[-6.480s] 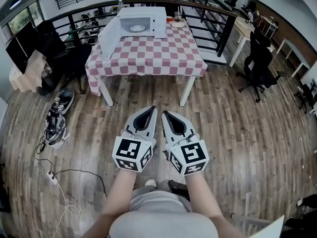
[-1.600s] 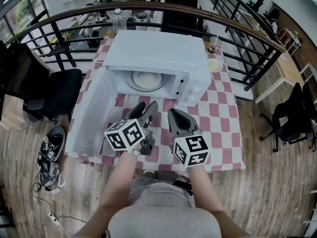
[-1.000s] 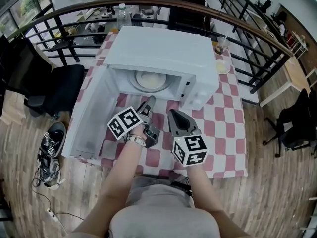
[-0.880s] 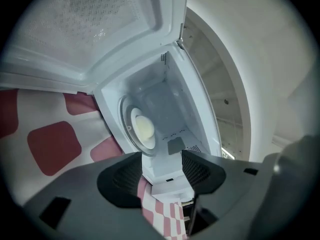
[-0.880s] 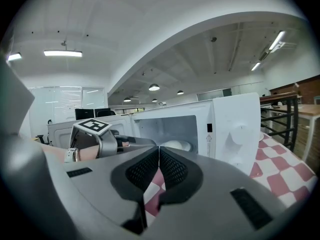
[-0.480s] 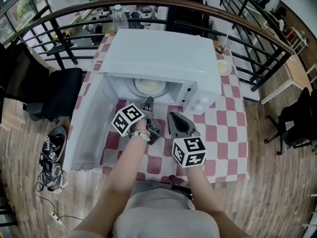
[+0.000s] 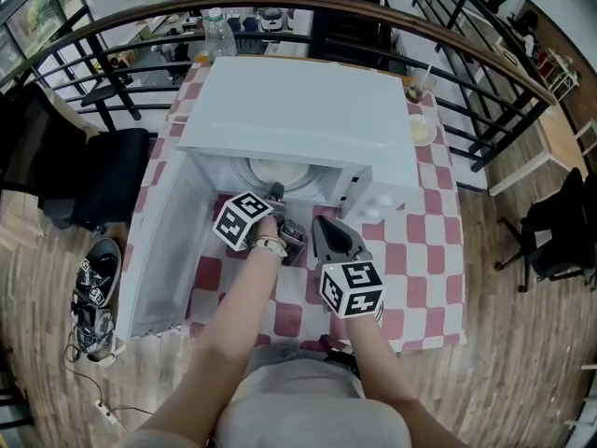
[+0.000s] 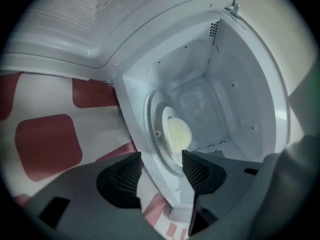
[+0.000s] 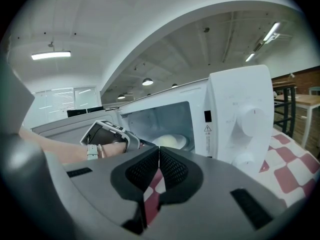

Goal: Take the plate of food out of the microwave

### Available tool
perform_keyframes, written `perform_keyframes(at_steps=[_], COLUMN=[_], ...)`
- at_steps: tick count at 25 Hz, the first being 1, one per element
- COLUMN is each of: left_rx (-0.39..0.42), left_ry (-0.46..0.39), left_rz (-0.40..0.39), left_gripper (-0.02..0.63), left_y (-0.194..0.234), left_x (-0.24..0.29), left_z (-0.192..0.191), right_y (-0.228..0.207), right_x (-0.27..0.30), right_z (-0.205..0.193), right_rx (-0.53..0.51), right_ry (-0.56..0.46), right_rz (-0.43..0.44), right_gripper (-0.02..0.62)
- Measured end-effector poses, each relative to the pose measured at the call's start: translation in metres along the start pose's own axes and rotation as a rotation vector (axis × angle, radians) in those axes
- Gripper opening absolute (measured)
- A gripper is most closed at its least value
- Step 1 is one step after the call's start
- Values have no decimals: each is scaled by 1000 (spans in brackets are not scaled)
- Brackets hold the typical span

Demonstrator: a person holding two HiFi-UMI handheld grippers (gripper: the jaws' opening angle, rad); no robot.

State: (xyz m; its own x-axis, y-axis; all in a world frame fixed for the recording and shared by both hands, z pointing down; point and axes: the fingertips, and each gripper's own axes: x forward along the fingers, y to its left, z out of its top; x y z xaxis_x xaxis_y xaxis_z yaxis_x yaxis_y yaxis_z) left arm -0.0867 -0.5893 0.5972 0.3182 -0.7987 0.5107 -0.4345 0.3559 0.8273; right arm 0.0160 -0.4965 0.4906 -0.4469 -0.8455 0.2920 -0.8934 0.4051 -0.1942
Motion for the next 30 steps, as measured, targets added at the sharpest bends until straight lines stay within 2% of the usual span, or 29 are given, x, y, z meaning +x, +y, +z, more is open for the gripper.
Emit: perform_keyframes(at_steps=[10, 21, 26, 30], left_rx=[-77, -87, -99, -103], left_ry=[8, -10, -3, 7], left_rz=[82, 191, 196, 176], left_gripper=[255, 279, 279, 252], left_y=[10, 11, 12, 11], left_x=[23, 28, 25, 22], left_z=[0, 1, 0, 0], right_y=[-12, -18, -22, -22], right_x=[7, 12, 8, 5], right_z=[-9, -11, -13, -12], right_rx=[29, 25, 29, 28], right_ry=[33, 49, 55, 51], right_rz=[-19, -19, -27, -27], right_gripper=[26, 26, 27, 26])
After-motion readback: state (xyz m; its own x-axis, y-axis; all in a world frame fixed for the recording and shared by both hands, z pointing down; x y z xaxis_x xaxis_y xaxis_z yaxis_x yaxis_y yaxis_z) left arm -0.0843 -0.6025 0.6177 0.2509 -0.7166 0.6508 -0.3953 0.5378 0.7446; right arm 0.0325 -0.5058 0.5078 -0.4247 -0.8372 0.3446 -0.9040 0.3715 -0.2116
